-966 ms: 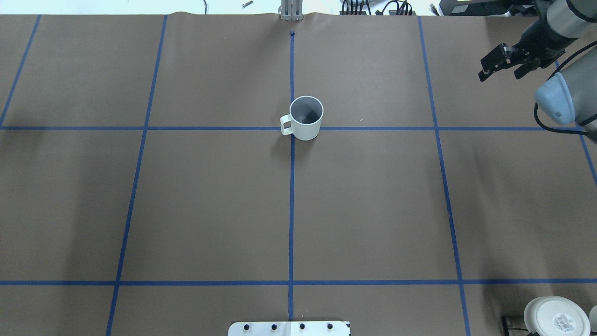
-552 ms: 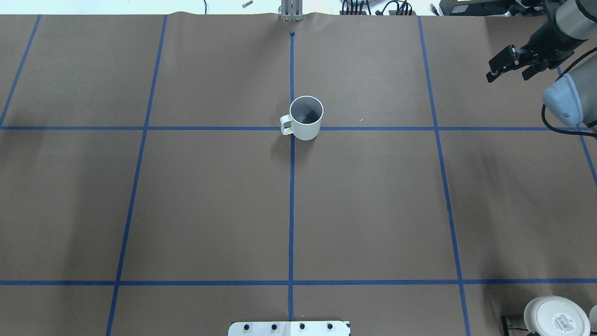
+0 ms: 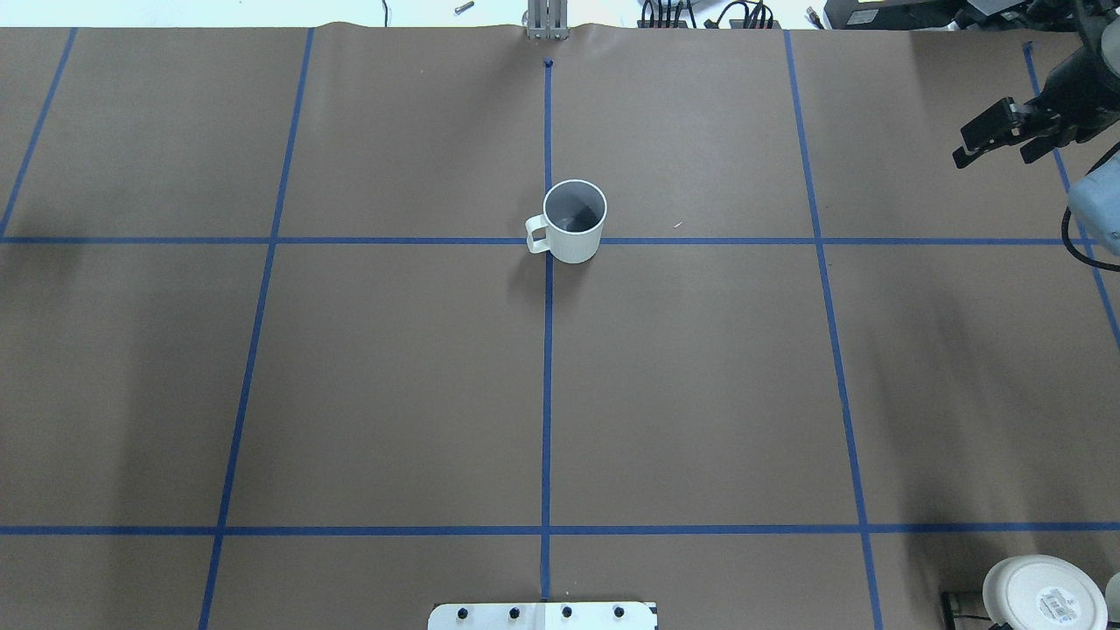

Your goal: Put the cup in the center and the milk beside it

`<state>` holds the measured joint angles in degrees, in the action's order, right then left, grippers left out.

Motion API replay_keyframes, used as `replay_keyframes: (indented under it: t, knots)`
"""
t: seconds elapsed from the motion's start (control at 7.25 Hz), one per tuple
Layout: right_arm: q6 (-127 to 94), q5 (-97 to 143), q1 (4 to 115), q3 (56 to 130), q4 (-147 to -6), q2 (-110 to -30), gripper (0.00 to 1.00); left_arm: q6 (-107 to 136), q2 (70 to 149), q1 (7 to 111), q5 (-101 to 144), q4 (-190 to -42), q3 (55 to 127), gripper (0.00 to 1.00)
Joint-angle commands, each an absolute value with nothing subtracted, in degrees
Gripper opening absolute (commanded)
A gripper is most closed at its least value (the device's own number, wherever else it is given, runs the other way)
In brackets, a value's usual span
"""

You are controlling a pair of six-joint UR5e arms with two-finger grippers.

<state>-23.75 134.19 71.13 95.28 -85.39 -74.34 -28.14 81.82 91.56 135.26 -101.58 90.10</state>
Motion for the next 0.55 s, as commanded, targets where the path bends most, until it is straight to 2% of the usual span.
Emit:
replay_keyframes:
  t: [0.0,0.14,0.28,0.41]
  knots:
    - [-23.64,134.21,71.28,96.85,-86.4,-76.11,1.0,-28.13,81.83,90.44,135.26,-103.52,88.52,0.98]
    - [-23.64,134.3,71.28,97.29,-86.4,-76.98,1.0,-28.04,81.83,90.44,135.26,-106.23,86.5,0.98]
    - [-22.25,134.3,71.54,98.16,-86.4,-78.04,1.0,-27.43,81.91,90.09,135.44,-106.78,86.31,0.9]
    - [-20.06,134.3,72.07,99.13,-86.74,-80.14,1.0,-23.51,82.35,89.39,135.61,-108.44,86.4,0.55]
